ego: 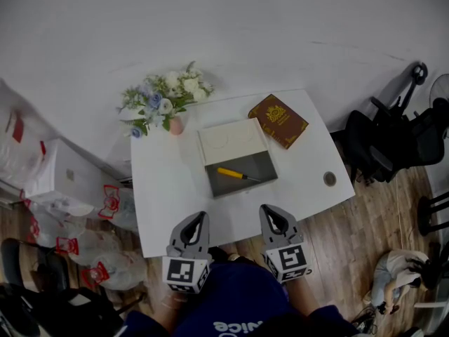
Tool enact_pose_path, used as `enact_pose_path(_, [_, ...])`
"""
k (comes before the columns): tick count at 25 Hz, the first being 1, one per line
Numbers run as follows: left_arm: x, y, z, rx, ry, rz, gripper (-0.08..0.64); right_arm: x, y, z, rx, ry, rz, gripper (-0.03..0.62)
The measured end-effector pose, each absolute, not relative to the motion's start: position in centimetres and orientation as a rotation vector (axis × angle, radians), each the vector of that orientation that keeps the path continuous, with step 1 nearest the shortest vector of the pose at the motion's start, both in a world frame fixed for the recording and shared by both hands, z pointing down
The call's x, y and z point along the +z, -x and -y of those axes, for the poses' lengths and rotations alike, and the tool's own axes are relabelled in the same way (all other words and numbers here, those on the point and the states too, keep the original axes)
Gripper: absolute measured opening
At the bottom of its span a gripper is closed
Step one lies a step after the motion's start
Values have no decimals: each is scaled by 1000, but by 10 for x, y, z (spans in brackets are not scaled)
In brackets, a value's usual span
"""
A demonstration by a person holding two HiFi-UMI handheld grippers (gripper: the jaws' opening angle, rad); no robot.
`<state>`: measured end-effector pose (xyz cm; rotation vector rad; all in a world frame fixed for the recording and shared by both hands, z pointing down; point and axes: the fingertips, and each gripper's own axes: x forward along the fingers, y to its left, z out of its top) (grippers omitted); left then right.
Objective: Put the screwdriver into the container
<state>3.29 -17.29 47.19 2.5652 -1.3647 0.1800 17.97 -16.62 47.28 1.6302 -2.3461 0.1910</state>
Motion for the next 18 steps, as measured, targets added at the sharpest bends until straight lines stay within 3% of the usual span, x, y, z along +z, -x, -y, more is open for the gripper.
enact_pose_path(18, [467,-40,173,224,-2614,1355,17,474,-178,172,164,-1600,2357,21])
